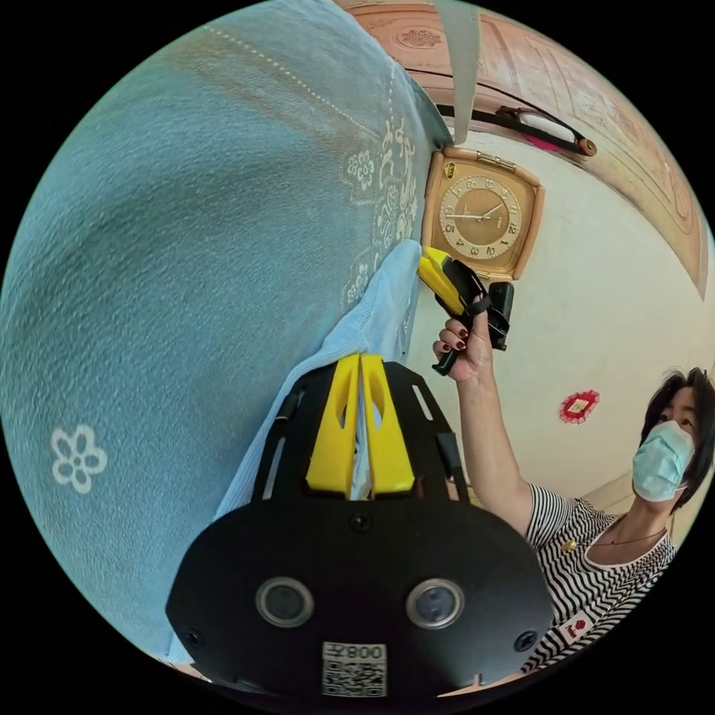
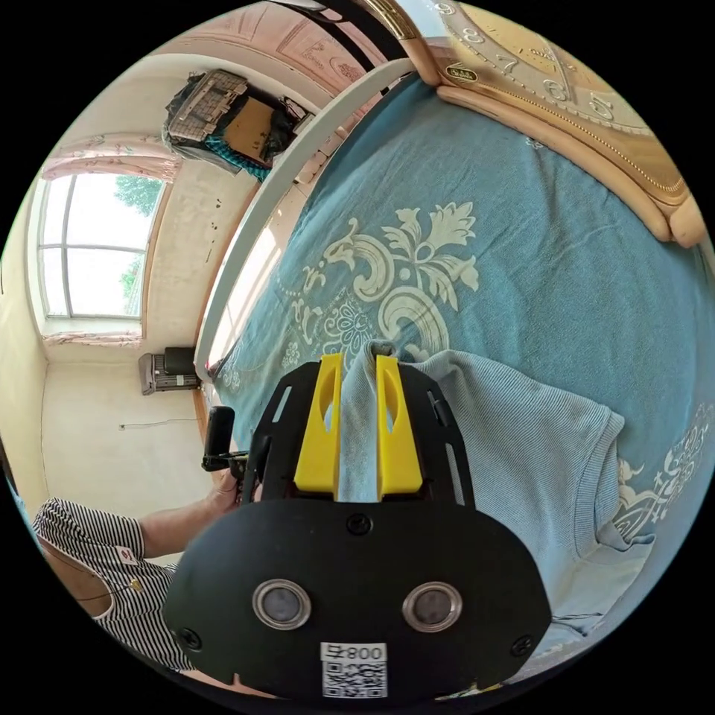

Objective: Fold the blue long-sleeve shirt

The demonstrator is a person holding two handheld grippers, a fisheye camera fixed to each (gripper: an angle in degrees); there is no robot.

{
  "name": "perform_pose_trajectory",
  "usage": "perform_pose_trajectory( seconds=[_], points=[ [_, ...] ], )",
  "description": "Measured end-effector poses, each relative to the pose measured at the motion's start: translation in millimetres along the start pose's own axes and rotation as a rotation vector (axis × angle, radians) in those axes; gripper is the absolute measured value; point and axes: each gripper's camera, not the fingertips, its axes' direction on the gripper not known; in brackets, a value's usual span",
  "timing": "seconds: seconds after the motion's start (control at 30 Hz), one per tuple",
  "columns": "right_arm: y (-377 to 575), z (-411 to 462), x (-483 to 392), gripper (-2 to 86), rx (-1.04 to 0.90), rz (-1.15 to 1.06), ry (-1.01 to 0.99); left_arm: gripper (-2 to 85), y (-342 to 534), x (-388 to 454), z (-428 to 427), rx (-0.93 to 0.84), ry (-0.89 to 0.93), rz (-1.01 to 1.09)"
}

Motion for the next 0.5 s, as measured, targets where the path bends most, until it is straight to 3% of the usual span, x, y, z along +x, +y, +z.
perform_pose_trajectory(
  seconds=[0.13,0.23,0.3,0.5],
  points=[
    [-5,3,-5,2.5,-0.023,-0.034,-0.011,0.5,1,4,-15,0.016,0.041,0.031],
    [6,-19,-20,1.7,0.071,-0.193,-0.166,0.3,7,14,-32,0.057,0.086,0.083],
    [15,-28,-26,1.5,0.087,-0.256,-0.120,0.2,8,19,-39,0.051,0.069,0.115],
    [11,-10,27,1.5,0.068,-0.063,-0.210,0.2,4,31,-41,0.006,-0.030,0.193]
  ],
)
